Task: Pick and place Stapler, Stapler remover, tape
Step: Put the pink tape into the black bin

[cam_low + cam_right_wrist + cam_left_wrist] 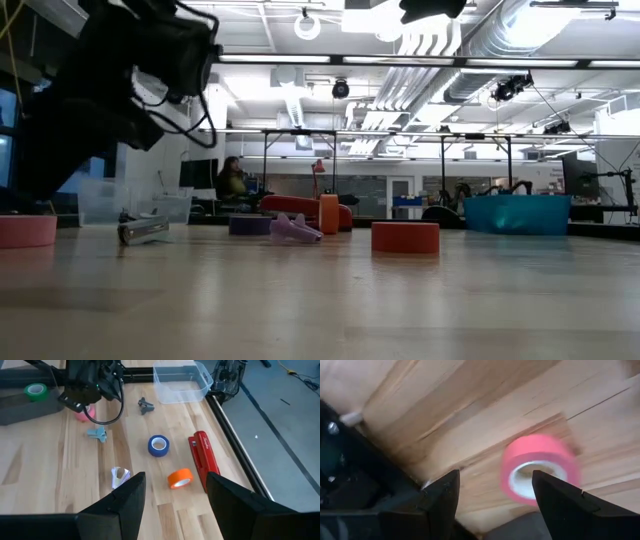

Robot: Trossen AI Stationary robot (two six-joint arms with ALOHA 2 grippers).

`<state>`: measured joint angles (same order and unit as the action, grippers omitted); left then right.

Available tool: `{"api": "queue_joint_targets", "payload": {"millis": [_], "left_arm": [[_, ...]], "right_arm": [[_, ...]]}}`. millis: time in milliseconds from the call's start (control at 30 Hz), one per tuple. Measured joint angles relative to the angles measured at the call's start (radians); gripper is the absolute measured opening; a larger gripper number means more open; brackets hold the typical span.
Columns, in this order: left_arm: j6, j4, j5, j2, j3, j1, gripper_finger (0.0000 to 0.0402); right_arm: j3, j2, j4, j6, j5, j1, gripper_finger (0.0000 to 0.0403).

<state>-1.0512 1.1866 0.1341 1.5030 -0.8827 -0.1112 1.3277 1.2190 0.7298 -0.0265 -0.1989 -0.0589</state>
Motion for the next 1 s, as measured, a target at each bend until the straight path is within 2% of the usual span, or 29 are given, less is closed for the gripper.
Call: {"api": "queue_joint_targets", "payload": {"millis": [267, 500, 700, 833, 1000], "left_arm": [[0.043, -0.066, 0.086, -0.008, 0.084, -0.009, 0.0243], [0.056, -0.108, 0.085, -0.008, 0.086, -0.007, 0.0243], [0.056, -0.155, 0.107, -0.009, 0.149, -0.007, 0.0240], [0.051, -0.218, 0.126, -0.009, 0.183, -0.007, 0.0214], [0.048, -0.246, 0.125, -0.009, 0.193, -0.007, 0.0146]], "right_arm": [[0.000, 0.000, 0.015, -0.010, 0.006, 0.000, 0.0199], [0.000, 0.000, 0.017, -0.010, 0.007, 0.000, 0.0199], [0.000, 0.000, 0.017, -0.010, 0.006, 0.000, 0.0199], [0.000, 0.000, 0.017, -0.010, 0.007, 0.000, 0.0199], [0.000, 0.000, 0.015, -0.010, -0.004, 0.000, 0.0199]]}}
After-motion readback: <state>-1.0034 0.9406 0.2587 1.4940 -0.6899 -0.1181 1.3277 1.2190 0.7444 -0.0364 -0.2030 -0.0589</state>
